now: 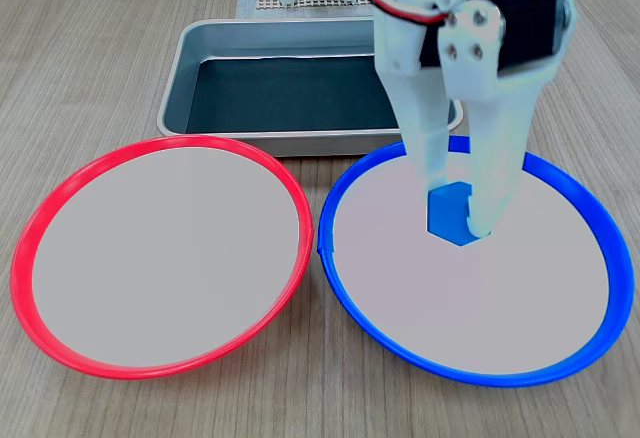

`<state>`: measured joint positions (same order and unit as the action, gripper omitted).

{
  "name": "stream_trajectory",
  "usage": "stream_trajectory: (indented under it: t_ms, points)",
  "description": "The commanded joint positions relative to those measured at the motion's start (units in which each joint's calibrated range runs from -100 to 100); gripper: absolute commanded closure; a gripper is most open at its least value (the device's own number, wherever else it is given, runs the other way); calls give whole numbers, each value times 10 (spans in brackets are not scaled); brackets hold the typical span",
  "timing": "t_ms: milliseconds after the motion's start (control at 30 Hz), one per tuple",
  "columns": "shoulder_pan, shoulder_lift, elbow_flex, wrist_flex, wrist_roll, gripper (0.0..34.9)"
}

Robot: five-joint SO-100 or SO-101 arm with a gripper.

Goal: Move a blue block from tray to blue dish

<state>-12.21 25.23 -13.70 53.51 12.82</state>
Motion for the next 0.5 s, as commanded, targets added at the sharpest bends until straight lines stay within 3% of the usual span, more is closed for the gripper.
stream_trajectory:
  t_ms: [0, 133, 233, 300, 333, 367, 467]
  points:
    - [1, 12, -26, -26, -9, 257]
    - [5, 19, -26, -49, -19, 163]
    - [14, 6, -20, -69, -31, 136]
    - [28, -22, 5, -96, -48, 199]
    - [36, -45, 25, -112, -62, 296]
    - [52, -87, 72, -139, -84, 346]
    - [97, -229, 261, -237, -138, 347]
